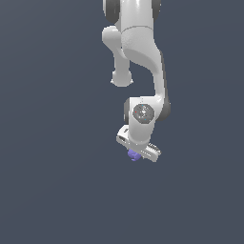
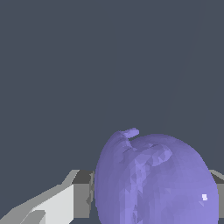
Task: Pick up the object and move it to a goal position.
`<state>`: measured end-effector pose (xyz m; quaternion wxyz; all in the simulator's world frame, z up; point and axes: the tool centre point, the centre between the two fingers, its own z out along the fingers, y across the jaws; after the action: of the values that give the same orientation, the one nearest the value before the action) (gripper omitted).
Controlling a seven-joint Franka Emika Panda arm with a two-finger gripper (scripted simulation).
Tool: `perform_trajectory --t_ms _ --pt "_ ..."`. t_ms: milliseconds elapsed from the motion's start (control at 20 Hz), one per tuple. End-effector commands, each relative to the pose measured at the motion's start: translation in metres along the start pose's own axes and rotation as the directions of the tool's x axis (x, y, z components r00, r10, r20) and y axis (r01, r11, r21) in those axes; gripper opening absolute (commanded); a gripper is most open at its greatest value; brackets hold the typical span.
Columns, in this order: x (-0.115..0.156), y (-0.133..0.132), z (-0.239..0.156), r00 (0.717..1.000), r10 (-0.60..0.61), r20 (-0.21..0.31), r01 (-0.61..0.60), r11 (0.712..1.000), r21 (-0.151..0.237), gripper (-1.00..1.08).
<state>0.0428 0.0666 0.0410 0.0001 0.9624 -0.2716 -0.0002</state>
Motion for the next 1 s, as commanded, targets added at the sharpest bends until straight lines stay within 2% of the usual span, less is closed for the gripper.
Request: perform_trajectory --t_ms 0,350,950 --pt "0.000 -0.002 -0.002 1.000 0.000 0.000 0.000 1.000 0.000 -1.00" --pt "0.005 -0.019 -0.021 1.000 0.000 0.000 0.000 1.000 0.000 -1.00" --pt "0.019 -0.074 -0.081 1.000 0.000 -0.001 0.000 1.000 0.000 -1.00"
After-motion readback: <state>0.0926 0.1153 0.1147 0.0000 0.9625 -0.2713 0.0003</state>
